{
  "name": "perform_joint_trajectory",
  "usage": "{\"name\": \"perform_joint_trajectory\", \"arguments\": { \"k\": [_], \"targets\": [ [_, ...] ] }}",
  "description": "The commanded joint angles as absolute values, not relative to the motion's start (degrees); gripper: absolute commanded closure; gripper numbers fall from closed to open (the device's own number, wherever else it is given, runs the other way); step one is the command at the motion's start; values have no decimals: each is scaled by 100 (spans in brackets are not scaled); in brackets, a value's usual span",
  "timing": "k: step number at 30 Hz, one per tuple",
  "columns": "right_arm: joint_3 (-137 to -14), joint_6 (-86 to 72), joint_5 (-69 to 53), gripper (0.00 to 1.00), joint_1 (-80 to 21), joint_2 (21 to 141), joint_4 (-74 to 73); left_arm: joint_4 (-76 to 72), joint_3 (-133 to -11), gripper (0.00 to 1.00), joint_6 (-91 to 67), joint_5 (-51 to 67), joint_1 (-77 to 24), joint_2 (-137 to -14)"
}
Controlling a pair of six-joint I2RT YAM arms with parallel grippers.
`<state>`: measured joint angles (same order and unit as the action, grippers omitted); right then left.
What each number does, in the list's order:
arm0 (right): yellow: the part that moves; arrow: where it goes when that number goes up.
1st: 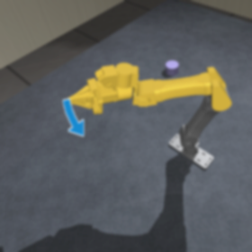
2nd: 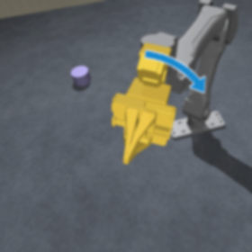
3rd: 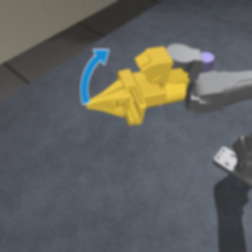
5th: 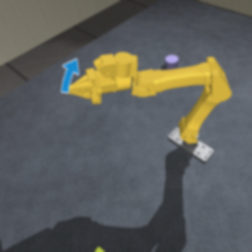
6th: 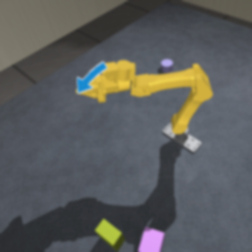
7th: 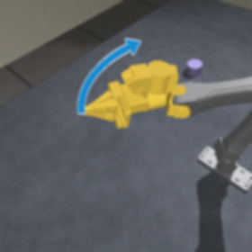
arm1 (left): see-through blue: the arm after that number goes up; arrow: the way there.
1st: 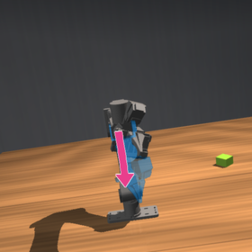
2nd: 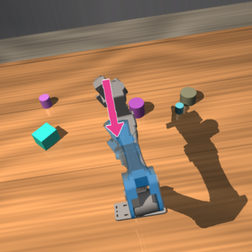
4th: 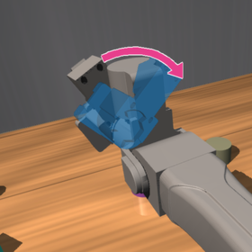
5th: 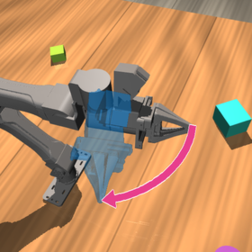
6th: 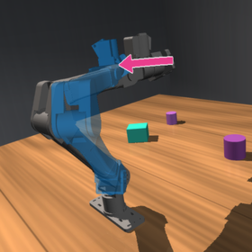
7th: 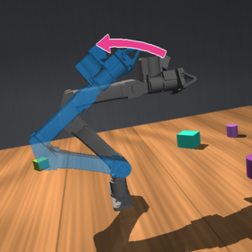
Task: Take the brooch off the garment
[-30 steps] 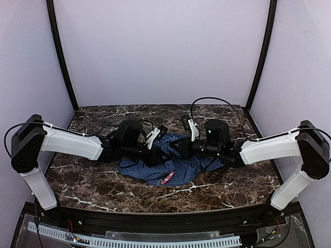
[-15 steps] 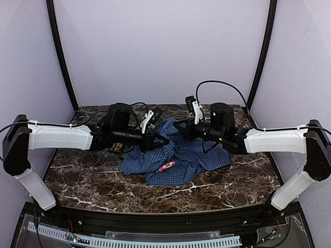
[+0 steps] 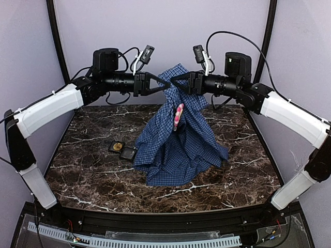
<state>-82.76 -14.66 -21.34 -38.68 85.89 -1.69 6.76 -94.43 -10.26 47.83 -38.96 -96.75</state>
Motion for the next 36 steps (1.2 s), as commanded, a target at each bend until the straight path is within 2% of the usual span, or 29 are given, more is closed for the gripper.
{"name": "perform_joint_trajectory", "arguments": {
  "k": [1,6,12,19,22,29,32,33,34,36],
  "targets": [
    [-8581,-2002,-3116,22,-3832,8384,-1511,588,-10076,99,-2519,5809,-3637,-9846],
    [-8605,-2736,-3228,22,-3823,8156,-1463,204,-10093,99,-3215,6020,-3466,-9924],
    [-8386,-2814,-3688,19,-3823,8201,-1539,55,-9635,99,-3532,6427,-3463,-9938],
    [-8291,-2721,-4246,25,-3822,8545,-1477,73,-9531,99,-3529,6723,-3463,-9905],
    [-8428,-2705,-4612,36,-3823,8767,-1469,147,-9513,99,-3541,6771,-3463,-9885],
    [-8519,-2650,-4762,78,-3823,8868,-1512,225,-9503,99,-3574,6761,-3463,-9868],
    [-8454,-2735,-4742,100,-3819,8815,-1383,330,-9508,99,-3508,6696,-3463,-9858],
    [-8429,-2764,-4723,100,-3823,8789,-1338,394,-9517,98,-3450,6587,-3463,-9855],
    [-8398,-2790,-4681,100,-3823,8756,-1299,656,-9547,95,-3253,6475,-3463,-9827],
    [-8318,-2872,-4385,100,-3828,8656,-1244,1256,-9623,72,-2745,5999,-3463,-9768]
  ]
}}
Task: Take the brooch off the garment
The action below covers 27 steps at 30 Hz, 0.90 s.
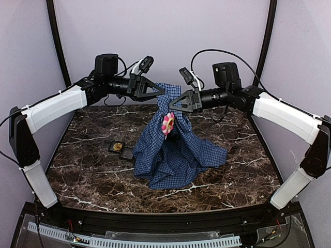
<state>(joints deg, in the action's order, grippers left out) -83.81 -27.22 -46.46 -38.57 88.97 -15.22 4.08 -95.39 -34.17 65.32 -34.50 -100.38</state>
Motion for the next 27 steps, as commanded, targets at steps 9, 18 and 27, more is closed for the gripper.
{"name": "perform_joint_trajectory", "arguments": {
  "k": [9,18,27],
  "targets": [
    [-7898,-3638,-2260,100,-3926,8247,-1449,2779,-9299,3,-1511,2248,-3594,-8947],
    [-7892,-4506,-1086,100,-4314,8159,-1309,2443,-9115,1,-1647,1395,-4515,-8542],
    [-8053,-4737,-781,100,-4438,8223,-1268,2573,-9468,1,-1717,1217,-4979,-9177]
  ]
}}
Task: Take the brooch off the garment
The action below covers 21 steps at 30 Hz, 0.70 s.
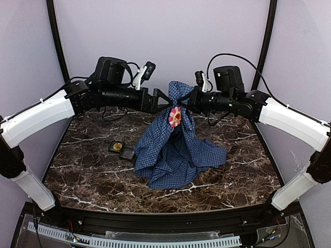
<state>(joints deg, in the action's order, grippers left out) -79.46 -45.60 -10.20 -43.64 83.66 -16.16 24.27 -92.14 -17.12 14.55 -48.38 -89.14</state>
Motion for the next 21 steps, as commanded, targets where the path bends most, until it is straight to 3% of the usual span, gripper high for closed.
{"name": "perform_joint_trajectory", "arguments": {
  "k": [1,9,11,13,14,15,18,20,21],
  "targets": [
    [-8073,-4731,-799,100,-4438,8234,-1274,2579,-9498,1,-1716,1210,-5006,-9225],
    [-8107,-4712,-871,100,-4447,8304,-1262,2792,-9817,4,-1697,1226,-5088,-9727],
    [-8117,-4701,-896,100,-4447,8314,-1251,2851,-9835,16,-1662,1187,-5089,-9776],
    [-8077,-4687,-925,100,-4448,8302,-1227,2957,-9921,33,-1624,1183,-5092,-9851],
    [-8063,-4649,-966,100,-4446,8305,-1204,3020,-9944,47,-1616,1197,-5092,-9874],
    [-8052,-4584,-1013,100,-4447,8295,-1203,3069,-9985,53,-1621,1196,-5095,-9908],
    [-7988,-4400,-1032,100,-4434,8206,-1297,3150,-10016,91,-1611,1170,-5089,-9888],
    [-7900,-4311,-1002,99,-4387,8087,-1434,3219,-10007,98,-1567,1149,-5061,-9812],
    [-7836,-4293,-1035,91,-4333,8044,-1467,3275,-9999,99,-1541,1164,-5040,-9770]
  ]
}}
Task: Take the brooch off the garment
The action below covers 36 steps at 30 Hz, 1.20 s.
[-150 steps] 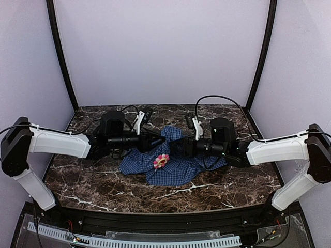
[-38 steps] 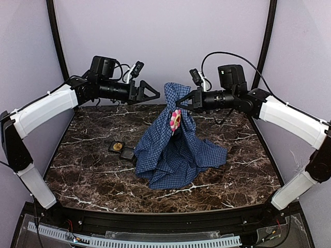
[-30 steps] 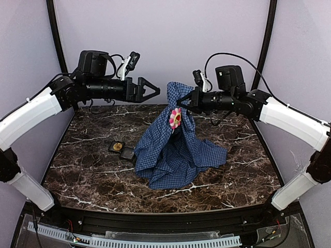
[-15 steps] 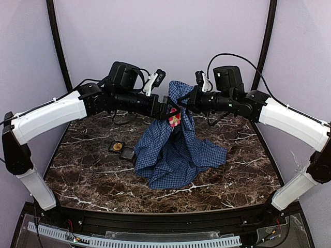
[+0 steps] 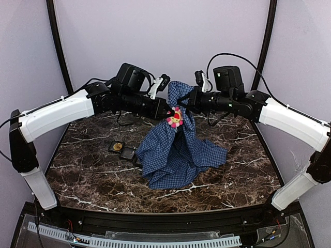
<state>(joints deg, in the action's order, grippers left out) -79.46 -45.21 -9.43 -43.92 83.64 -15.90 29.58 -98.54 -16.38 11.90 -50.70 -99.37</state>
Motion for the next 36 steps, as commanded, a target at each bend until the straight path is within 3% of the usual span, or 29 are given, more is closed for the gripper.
{"name": "perform_joint_trajectory", "arguments": {
  "k": [1,4,9,14,21,26,36],
  "targets": [
    [-7760,-4270,-1054,82,-4288,7944,-1487,3303,-10000,99,-1535,1234,-4991,-9741],
    [-7544,-4143,-1156,52,-4183,7708,-1460,3363,-9985,99,-1584,1584,-4842,-9641],
    [-7359,-3914,-1592,37,-4135,7661,-1354,3279,-9992,99,-1630,2287,-4698,-9594],
    [-7179,-3903,-1497,35,-4134,7734,-1348,3248,-9987,99,-1620,2484,-4668,-9586],
    [-7169,-3876,-968,41,-4101,7937,-1490,3323,-9962,99,-1561,2598,-4666,-9530],
    [-7083,-3698,-1054,38,-4079,8052,-1455,3377,-9951,99,-1478,2717,-4658,-9489],
    [-6641,-3728,-2530,35,-3666,8205,-859,3567,-9776,99,-1155,3204,-4632,-9329]
  ]
}}
